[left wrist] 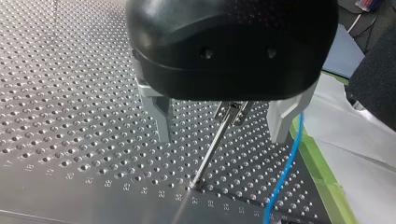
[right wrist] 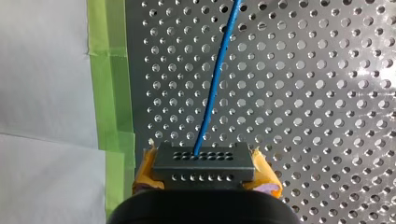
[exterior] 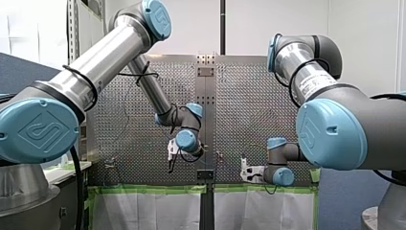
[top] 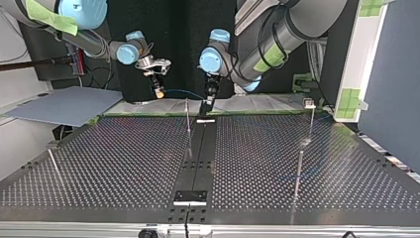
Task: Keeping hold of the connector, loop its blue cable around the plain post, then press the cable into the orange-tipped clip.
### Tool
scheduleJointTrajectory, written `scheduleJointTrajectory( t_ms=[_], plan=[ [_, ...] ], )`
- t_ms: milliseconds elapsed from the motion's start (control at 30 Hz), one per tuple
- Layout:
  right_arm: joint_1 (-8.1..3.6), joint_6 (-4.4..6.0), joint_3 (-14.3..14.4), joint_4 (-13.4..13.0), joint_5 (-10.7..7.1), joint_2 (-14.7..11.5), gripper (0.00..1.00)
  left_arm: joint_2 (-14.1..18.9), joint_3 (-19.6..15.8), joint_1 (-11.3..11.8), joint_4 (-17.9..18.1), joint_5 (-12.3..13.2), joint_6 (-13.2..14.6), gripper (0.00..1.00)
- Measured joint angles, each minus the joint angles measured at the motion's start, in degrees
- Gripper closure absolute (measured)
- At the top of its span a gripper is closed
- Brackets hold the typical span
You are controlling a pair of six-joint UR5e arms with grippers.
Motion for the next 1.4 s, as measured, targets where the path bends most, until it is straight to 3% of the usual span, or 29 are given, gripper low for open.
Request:
scheduleJointTrajectory(
  t_ms=[167,367,467,667,1000,1400],
  plan=[
    [-0.41,0.50,0.0,0.1,1.78,0.0,1.00,-0.4,0.0,0.1,-0.2,0.9,-0.2,0.00],
    [-0.48,0.67,0.0,0.1,4.56,0.1,1.00,-1.4,1.0,0.2,-0.7,3.7,-1.1,0.00],
    [-0.50,0.61,0.0,0.0,5.03,0.1,1.00,-1.5,1.7,0.2,-0.7,5.1,-1.9,0.00],
    [-0.50,0.53,0.0,-0.1,5.21,0.1,1.00,-1.7,2.3,0.2,-0.7,6.5,-3.2,0.00],
    [-0.50,0.48,0.0,-0.1,5.20,0.2,1.00,-5.7,4.9,-0.3,-1.0,7.4,-3.6,0.00],
    [-0.27,0.49,0.0,-0.1,5.20,0.2,1.00,-6.1,5.0,-1.4,-0.4,9.0,-2.9,0.00]
  ],
)
